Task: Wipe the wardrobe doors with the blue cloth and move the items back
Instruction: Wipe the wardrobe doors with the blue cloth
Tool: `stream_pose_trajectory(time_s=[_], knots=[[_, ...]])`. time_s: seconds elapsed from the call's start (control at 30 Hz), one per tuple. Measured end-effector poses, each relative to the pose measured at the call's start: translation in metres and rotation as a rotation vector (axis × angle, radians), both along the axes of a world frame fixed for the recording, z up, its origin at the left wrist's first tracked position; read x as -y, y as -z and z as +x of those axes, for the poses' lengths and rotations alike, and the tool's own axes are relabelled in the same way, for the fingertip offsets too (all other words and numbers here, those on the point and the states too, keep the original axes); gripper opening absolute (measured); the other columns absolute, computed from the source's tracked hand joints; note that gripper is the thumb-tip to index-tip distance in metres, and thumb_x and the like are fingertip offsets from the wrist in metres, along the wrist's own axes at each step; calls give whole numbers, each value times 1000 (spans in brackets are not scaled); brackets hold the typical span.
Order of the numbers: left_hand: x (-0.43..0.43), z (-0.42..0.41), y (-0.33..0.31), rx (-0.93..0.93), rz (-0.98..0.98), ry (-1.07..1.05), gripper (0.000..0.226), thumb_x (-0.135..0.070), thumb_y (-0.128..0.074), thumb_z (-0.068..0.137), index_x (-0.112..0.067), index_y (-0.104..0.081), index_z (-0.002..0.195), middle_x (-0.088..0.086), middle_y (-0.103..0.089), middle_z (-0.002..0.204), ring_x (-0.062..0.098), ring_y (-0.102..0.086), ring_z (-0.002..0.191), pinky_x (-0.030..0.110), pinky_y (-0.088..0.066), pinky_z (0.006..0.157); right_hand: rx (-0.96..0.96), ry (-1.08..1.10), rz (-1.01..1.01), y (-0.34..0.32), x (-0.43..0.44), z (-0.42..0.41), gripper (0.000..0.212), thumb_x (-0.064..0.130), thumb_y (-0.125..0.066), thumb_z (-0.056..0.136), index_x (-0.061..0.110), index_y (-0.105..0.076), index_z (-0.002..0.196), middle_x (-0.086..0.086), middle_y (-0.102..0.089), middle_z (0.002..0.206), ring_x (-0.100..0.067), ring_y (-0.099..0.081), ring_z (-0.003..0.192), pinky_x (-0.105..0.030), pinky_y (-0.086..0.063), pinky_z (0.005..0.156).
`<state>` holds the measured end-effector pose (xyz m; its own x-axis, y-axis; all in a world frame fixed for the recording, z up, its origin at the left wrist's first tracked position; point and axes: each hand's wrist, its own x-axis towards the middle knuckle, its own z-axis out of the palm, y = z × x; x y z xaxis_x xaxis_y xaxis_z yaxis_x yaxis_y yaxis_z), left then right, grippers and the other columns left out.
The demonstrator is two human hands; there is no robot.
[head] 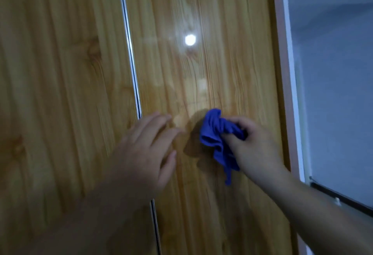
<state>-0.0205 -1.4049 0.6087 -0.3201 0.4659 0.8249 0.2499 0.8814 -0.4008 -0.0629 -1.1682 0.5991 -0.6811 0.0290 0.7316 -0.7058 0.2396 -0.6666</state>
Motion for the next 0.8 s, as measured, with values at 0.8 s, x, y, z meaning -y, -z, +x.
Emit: stream_pose_trajectory(time_s=[0.8], knots=[[21, -43, -46, -161, 74, 6, 35, -14, -58, 94, -7, -67, 128, 12, -62, 128, 30, -50, 134, 14, -25, 114, -206, 72, 326, 124, 83, -49, 39, 72, -52, 91, 35, -65, 91, 10, -63, 83, -9, -62, 75, -41, -59, 72]])
